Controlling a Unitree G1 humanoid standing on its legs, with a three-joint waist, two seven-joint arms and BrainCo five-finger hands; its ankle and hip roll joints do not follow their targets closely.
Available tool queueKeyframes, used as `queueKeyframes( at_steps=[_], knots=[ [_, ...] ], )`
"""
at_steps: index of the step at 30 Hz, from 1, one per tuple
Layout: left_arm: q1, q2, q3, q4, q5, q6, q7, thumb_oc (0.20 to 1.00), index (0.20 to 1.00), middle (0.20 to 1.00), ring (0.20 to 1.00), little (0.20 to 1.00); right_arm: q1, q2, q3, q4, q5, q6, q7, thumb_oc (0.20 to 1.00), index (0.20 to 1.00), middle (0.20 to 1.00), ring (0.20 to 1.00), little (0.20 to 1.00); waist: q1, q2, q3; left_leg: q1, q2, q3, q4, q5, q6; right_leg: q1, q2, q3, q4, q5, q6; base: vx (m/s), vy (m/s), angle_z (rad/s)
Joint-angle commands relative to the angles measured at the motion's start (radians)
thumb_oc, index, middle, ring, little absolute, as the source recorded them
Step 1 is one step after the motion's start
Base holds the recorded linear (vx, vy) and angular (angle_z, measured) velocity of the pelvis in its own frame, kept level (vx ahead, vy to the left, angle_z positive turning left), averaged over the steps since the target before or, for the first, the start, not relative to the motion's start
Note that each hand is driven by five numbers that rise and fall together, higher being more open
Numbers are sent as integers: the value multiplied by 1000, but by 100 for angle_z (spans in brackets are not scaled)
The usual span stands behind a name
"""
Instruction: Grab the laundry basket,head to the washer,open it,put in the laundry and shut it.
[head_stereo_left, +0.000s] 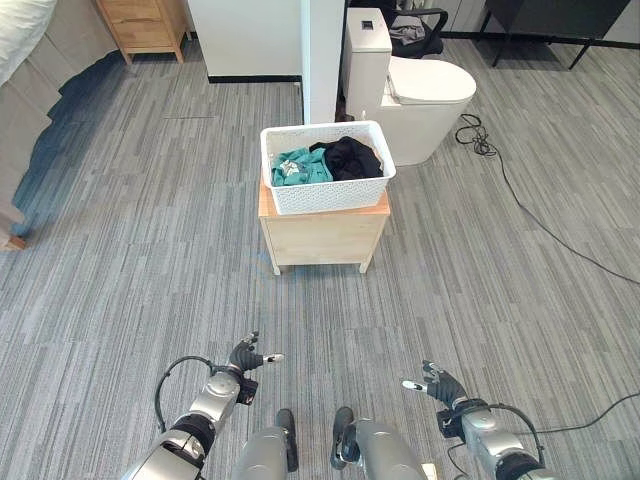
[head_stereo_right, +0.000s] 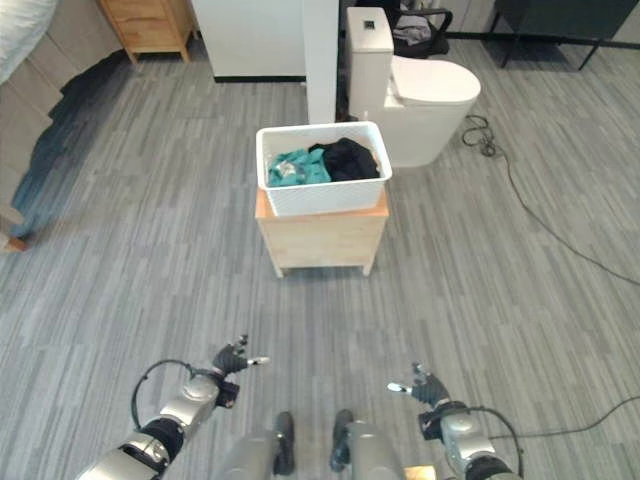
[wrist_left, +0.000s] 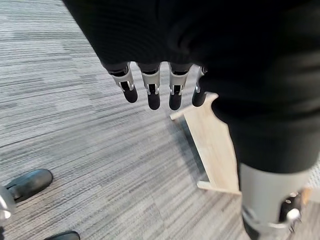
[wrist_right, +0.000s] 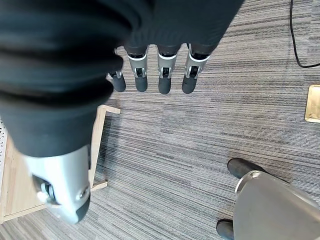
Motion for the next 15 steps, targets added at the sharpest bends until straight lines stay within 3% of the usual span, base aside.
queueKeyframes(
  at_steps=[1, 3, 5, 8, 10, 11, 12, 13, 15],
  knots=[
    [13, 3, 8, -93, 20, -25, 13, 1000, 1000, 1000, 1000, 1000, 22, -21, -32, -66, 26, -30, -4, 1000, 1000, 1000, 1000, 1000, 8, 27, -26, 42, -49, 26, 96, -36, 30, 120, -112, 13, -73, 193, 136, 130, 237, 3],
    [34, 15, 9, -160, 15, -20, 2, 1000, 1000, 1000, 1000, 1000, 41, -30, -35, -107, 11, -24, 3, 1000, 1000, 1000, 1000, 1000, -4, 48, -8, 84, -73, 25, 71, -44, 66, 35, -154, 36, 119, 310, 141, 146, 314, 16],
    [53, 29, 18, -205, 11, -19, 1, 1000, 1000, 1000, 1000, 1000, 57, -41, -37, -154, -3, -24, 9, 1000, 1000, 1000, 1000, 1000, -14, 62, 7, 116, -70, 18, 67, -44, 72, -14, -138, 44, 194, 303, 142, 165, 154, 14],
    [59, 33, 25, -215, 10, -15, -2, 1000, 1000, 1000, 1000, 1000, 71, -43, -47, -198, -11, -24, 11, 1000, 1000, 1000, 1000, 1000, -33, 59, 11, 151, -76, 5, 45, -41, 61, -69, -99, 39, 131, 273, 138, 192, -1, 0],
    [61, 34, 43, -179, 6, -23, -1, 1000, 1000, 1000, 1000, 1000, 78, -42, -49, -206, -12, -32, 13, 1000, 1000, 1000, 1000, 1000, -36, 39, 8, 220, -88, 15, -4, -56, 38, -108, -155, -74, -88, 299, 145, 302, -70, 8],
    [61, 34, 43, -178, 6, -24, -1, 1000, 1000, 1000, 1000, 1000, 78, -42, -48, -206, -12, -32, 12, 1000, 1000, 1000, 1000, 1000, -39, 44, 12, 226, -82, 12, -5, -58, 36, -97, -150, -80, -96, 301, 145, 350, -118, 12],
    [59, 28, 53, -152, -9, -26, -5, 1000, 1000, 1000, 1000, 1000, 94, -44, -43, -233, -19, -33, 17, 1000, 1000, 1000, 1000, 1000, -54, 32, 6, 259, -85, 3, -24, -48, 8, -128, -150, -90, -217, 341, 162, 353, -106, 8],
    [63, 24, 57, -148, -14, -28, -10, 1000, 1000, 1000, 1000, 1000, 110, -47, -43, -247, -23, -30, 23, 1000, 1000, 1000, 1000, 1000, -62, 37, 6, 281, -77, -7, -34, -44, -8, -126, -145, -101, -259, 364, 169, 484, -156, 22],
    [67, 23, 60, -145, -35, -32, -17, 1000, 1000, 1000, 1000, 1000, 135, -58, -46, -261, -31, -27, 30, 1000, 1000, 1000, 1000, 1000, -76, 36, -4, 312, -67, -29, -44, -28, -33, -121, -130, -93, -278, 383, 168, 355, -127, 34]
  ],
)
